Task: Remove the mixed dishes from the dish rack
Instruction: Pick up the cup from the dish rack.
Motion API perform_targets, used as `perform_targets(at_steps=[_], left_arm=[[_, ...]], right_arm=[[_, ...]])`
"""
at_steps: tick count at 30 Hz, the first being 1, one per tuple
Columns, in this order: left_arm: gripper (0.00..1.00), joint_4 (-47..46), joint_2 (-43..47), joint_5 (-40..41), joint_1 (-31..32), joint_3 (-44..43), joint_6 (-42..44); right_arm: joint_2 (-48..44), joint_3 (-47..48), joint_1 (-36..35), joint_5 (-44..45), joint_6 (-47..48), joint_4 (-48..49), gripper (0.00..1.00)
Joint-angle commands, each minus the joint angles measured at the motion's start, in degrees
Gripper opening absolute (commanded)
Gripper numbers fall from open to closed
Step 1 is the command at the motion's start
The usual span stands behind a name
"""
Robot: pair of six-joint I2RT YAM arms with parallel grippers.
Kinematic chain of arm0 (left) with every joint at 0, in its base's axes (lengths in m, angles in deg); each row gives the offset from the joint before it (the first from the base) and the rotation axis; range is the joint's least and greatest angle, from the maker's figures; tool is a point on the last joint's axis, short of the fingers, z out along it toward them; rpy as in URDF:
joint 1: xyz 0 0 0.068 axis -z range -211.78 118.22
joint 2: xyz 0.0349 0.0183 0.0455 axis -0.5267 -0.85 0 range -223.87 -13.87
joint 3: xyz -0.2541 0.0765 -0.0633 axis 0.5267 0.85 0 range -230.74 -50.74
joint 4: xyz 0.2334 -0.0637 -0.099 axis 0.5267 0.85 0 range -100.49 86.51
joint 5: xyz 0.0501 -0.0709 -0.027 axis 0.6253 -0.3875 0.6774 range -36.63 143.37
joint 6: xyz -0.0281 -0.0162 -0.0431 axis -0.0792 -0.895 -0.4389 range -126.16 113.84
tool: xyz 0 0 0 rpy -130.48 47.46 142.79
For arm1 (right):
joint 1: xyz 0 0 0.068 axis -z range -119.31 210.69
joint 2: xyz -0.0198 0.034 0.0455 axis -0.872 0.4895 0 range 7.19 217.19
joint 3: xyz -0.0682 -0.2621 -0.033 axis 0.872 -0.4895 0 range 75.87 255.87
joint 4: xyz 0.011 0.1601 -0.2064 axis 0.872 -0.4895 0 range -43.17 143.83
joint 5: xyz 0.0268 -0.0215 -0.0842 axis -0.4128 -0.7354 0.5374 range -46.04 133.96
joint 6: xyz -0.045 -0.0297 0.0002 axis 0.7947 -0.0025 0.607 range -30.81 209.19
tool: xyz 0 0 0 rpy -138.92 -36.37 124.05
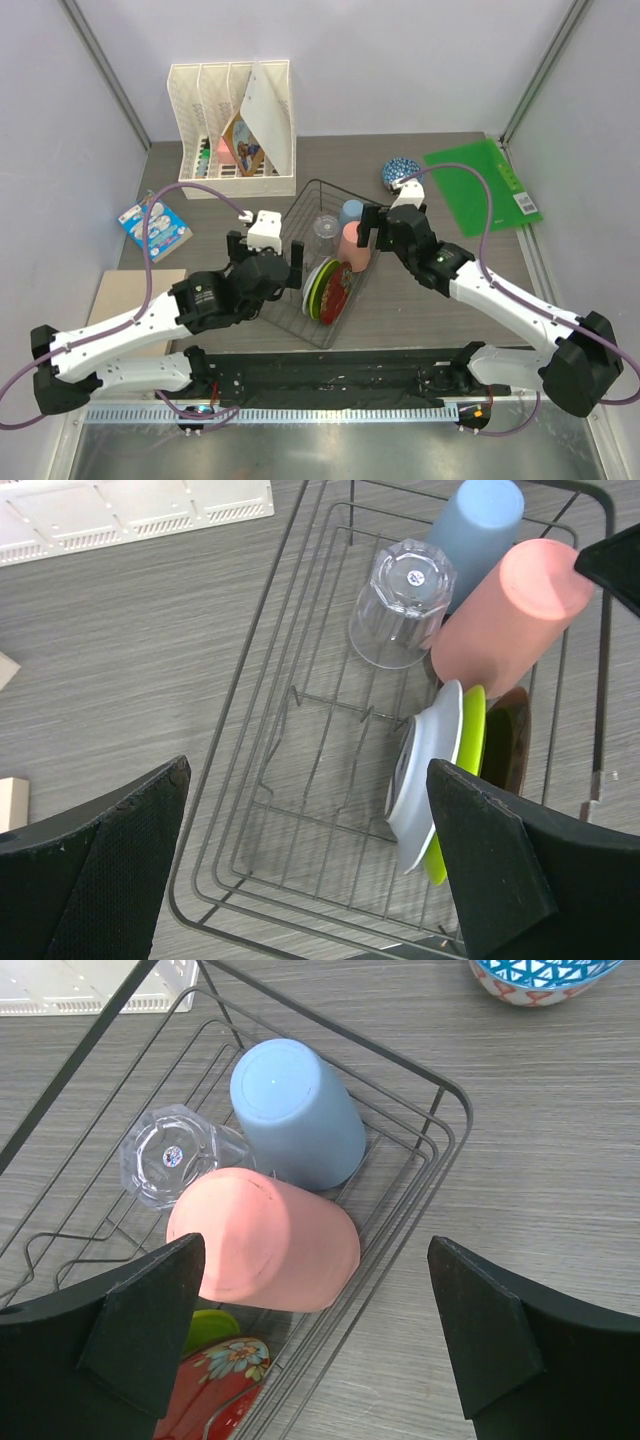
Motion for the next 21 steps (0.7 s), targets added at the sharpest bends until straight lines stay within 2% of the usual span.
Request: perform_targets(at_steps=[1, 21], left_arm=[[1.0, -2.6, 0.4, 0.1, -0.2, -0.1, -3.1], [1.0, -3.2, -1.1, -1.1, -0.2, 1.5, -3.9]], right_arm=[[-1.0, -2.0, -0.4, -0.6, 0.8, 5.0, 1.0], [9.1, 0.8, -4.5, -3.1, -0.7, 7.3, 1.0]])
